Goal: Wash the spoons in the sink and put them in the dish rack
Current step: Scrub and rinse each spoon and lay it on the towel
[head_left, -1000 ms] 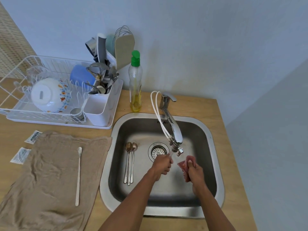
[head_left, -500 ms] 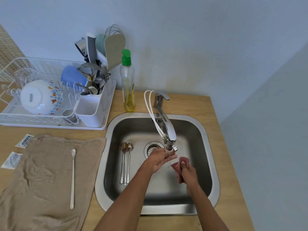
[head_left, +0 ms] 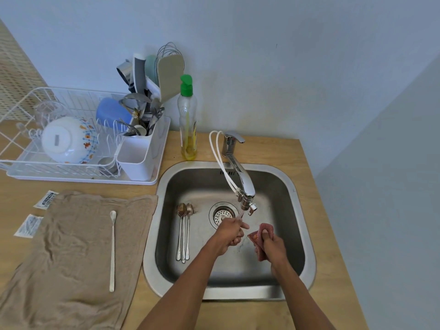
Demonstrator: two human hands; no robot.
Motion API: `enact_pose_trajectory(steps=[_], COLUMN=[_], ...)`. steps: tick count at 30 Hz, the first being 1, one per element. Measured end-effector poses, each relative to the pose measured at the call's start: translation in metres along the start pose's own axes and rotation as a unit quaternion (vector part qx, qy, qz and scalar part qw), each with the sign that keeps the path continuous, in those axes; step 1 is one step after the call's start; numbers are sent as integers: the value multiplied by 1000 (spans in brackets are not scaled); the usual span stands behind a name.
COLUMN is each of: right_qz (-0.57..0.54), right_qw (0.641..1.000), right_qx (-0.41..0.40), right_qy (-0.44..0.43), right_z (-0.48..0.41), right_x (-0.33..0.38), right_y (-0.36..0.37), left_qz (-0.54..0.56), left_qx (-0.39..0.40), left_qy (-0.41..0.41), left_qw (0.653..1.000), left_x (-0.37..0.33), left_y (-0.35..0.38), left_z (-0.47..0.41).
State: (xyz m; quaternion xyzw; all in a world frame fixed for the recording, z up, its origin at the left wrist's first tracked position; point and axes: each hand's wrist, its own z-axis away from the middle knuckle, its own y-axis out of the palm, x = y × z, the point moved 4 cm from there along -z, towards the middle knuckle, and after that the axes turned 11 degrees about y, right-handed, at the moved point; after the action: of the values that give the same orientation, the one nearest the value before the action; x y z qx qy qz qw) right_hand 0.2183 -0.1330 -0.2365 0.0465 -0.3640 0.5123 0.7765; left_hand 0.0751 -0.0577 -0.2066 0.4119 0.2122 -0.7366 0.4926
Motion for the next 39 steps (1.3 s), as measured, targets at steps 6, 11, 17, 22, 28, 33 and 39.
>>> enact_pose_trajectory(steps=[6, 11, 17, 22, 28, 33, 39], right_qz=[9, 34, 52, 42, 40, 39, 24], right_qw=[1000, 999, 999, 999, 999, 999, 1000], right_qx=[1, 4, 7, 11, 7, 14, 15], right_qy=[-6, -9, -10, -9, -9, -1, -2], right_z=[-1, 4, 9, 12, 9, 15, 23], right_x=[-10, -16, -17, -12, -10, -6, 2], right_y=[4, 7, 8, 5, 5, 2, -7], left_qz=[-3, -8, -10, -2, -17, 18, 150], left_qx=[11, 15, 18, 5, -2, -40, -124], left_qy=[10, 17, 27, 31, 30, 14, -39], left_qw=[1000, 1000, 999, 1000, 999, 999, 980], left_x=[4, 13, 16, 12, 17, 19, 7], left_y=[-8, -14, -10, -13, -19, -25, -21], left_z=[22, 40, 51, 52, 55, 45, 6])
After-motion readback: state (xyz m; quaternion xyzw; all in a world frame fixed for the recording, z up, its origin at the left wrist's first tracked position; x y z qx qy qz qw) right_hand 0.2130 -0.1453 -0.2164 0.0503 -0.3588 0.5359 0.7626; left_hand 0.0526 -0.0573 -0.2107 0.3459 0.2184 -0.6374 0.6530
